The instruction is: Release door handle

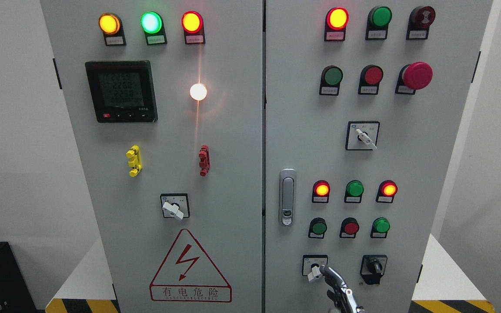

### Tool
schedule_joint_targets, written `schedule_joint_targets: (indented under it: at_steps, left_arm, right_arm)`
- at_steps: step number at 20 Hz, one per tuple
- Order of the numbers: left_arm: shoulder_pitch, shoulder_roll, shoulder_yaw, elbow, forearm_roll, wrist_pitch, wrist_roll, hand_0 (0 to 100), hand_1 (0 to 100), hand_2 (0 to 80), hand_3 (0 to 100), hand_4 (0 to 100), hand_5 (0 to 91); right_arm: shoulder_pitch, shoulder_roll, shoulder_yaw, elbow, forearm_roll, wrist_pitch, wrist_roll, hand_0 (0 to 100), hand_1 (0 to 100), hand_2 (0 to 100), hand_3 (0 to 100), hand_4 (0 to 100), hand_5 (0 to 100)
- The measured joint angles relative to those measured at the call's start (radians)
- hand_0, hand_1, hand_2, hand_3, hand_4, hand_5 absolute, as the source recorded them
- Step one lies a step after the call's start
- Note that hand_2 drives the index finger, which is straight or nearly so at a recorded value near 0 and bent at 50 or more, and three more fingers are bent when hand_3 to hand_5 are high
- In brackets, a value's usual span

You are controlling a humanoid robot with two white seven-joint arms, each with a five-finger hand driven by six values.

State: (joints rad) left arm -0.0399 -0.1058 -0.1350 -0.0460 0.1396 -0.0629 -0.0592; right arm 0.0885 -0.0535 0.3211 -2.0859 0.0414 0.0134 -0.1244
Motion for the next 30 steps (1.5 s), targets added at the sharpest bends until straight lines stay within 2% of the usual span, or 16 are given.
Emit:
schedule_joint_targets:
  at_steps: [7,10,11,13,14,16,17,19,21,27,30]
  left_arm:
    - [0.0,0.0,0.0,0.0,0.0,0.0,0.0,12,56,0.0,0,0,0.0]
    - [0.0,0.0,0.0,0.0,0.0,0.0,0.0,12,56,0.0,0,0,0.0]
    - [0.0,0.0,0.0,0.0,0.0,0.0,0.0,12,56,0.0,0,0,0.0]
    - [0.0,0.0,0.0,0.0,0.0,0.0,0.0,12,56,0.0,0,0,0.0]
    - [0.0,0.0,0.0,0.0,0.0,0.0,0.0,12,56,0.0,0,0,0.0]
    - [0.0,0.0,0.0,0.0,0.0,0.0,0.0,12,56,0.0,0,0,0.0]
    - [0.0,0.0,0.0,0.0,0.0,0.0,0.0,12,56,0.0,0,0,0.0]
    - [0.0,0.0,0.0,0.0,0.0,0.0,0.0,12,56,0.0,0,0,0.0]
    - [0.0,0.0,0.0,0.0,0.0,0.0,0.0,12,56,0.0,0,0,0.0]
    - [0.0,0.0,0.0,0.0,0.0,0.0,0.0,12,56,0.0,0,0,0.0]
    - [0.0,0.0,0.0,0.0,0.0,0.0,0.0,12,56,0.0,0,0,0.0]
  right_arm:
    - [0.0,0.0,-0.001,0.0,0.0,0.011,-0.003,34,10,0,14,15,12]
    - [-0.002,0.0,-0.002,0.0,0.0,0.014,-0.005,33,13,0,17,22,24]
    - [-0.004,0.0,-0.003,0.0,0.0,0.014,-0.006,33,16,0,19,30,34]
    - [-0.007,0.0,-0.005,0.0,0.002,0.015,-0.003,34,20,0,22,39,42]
    - [-0.008,0.0,-0.006,0.0,0.004,0.015,-0.001,35,24,0,31,50,56]
    - [-0.011,0.0,-0.007,0.0,0.008,0.015,0.0,38,27,0,46,61,69]
    - [-0.013,0.0,-0.008,0.0,0.011,0.015,0.0,42,30,0,60,73,80]
    - [-0.017,0.001,-0.009,0.0,0.031,0.015,0.0,44,33,0,70,82,89]
    - [-0.021,0.001,-0.01,0.0,0.066,0.011,0.0,48,36,0,86,92,100]
    - [-0.049,0.002,-0.016,-0.001,0.205,0.005,0.004,49,44,2,94,100,100]
    - [-0.066,0.003,-0.017,0.0,0.296,0.005,0.0,48,47,3,99,100,100]
